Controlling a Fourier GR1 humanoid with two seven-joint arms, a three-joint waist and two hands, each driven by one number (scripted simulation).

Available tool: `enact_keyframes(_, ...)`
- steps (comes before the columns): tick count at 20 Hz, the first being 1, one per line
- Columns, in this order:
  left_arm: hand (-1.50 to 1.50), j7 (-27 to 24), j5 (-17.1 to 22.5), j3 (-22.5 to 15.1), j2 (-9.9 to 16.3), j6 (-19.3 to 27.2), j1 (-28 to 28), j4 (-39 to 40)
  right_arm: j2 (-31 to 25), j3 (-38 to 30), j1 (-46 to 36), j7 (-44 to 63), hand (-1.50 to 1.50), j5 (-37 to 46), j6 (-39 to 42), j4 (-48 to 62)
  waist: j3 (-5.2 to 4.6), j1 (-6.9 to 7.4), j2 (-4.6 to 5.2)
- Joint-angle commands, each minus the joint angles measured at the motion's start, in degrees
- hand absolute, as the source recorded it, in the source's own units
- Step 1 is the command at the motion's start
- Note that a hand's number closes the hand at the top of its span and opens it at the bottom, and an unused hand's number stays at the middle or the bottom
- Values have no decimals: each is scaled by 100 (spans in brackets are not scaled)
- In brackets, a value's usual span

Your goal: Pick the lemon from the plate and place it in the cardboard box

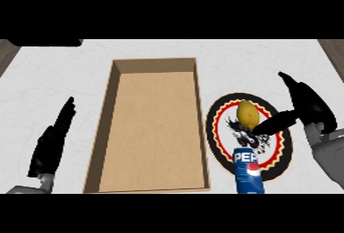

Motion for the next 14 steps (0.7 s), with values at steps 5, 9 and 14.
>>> enact_keyframes(5, 0, -582, 0, 308, -153, -271, 16, 549, 666, 113, -362, 1404, -150, 478, 385, 5, 5, -20, 21)
enact_keyframes(9, 0, 81, -68, 327, -17, -410, -133, 112, 1140, 178, -491, 1254, -150, 941, 320, 627, 11, 20, 26)
enact_keyframes(14, 0, 116, -368, 141, -389, -196, -75, 4, 1071, -46, 88, 771, -150, 973, 449, 709, 14, -24, 21)
